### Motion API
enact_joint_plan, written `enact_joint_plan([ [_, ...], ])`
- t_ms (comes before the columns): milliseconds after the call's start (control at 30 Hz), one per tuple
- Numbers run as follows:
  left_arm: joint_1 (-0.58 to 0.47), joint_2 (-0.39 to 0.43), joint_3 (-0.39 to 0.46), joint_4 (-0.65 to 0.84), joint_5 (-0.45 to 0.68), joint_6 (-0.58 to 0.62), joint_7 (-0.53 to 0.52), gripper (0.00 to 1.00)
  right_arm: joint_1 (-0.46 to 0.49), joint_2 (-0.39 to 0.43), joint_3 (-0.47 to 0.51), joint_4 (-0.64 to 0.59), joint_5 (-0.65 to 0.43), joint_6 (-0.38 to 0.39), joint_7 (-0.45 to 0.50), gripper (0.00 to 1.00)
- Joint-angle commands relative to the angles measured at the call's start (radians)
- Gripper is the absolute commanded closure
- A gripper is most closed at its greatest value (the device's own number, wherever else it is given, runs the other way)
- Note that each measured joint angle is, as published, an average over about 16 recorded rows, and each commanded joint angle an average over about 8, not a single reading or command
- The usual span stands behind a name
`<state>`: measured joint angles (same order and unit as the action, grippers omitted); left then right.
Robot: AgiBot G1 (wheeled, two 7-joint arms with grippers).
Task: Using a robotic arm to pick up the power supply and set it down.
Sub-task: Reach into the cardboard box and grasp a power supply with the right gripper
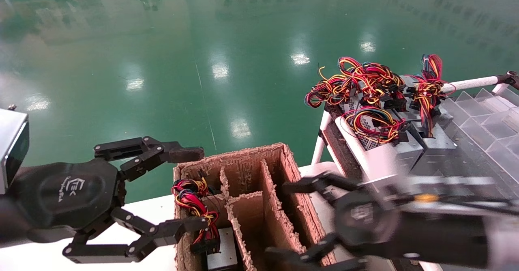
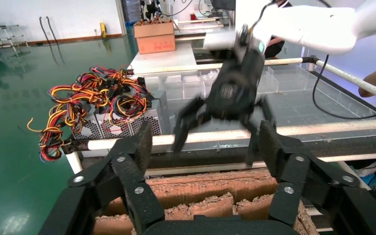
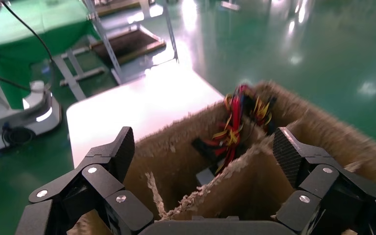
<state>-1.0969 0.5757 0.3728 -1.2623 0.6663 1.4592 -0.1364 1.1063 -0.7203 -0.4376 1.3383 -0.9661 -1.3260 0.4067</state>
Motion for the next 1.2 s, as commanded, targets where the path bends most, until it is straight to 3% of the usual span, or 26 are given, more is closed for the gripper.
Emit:
enact_joint_plan([
  [33, 0.0, 0.0, 0.0, 0.0, 0.0, 0.0, 0.0, 0.0, 0.007, -0.038, -0.031, 0.007, -0.048, 0.029, 0.017, 0.0],
  [300, 0.0, 0.0, 0.0, 0.0, 0.0, 0.0, 0.0, 0.0, 0.027, -0.116, -0.082, 0.004, -0.118, 0.095, 0.089, 0.0],
  [567, 0.0, 0.0, 0.0, 0.0, 0.0, 0.0, 0.0, 0.0, 0.035, -0.137, -0.095, -0.008, -0.149, 0.116, 0.086, 0.0],
  [1200, 0.0, 0.0, 0.0, 0.001, 0.0, 0.0, 0.0, 0.0, 0.103, -0.404, -0.265, -0.083, -0.43, 0.282, 0.237, 0.0],
])
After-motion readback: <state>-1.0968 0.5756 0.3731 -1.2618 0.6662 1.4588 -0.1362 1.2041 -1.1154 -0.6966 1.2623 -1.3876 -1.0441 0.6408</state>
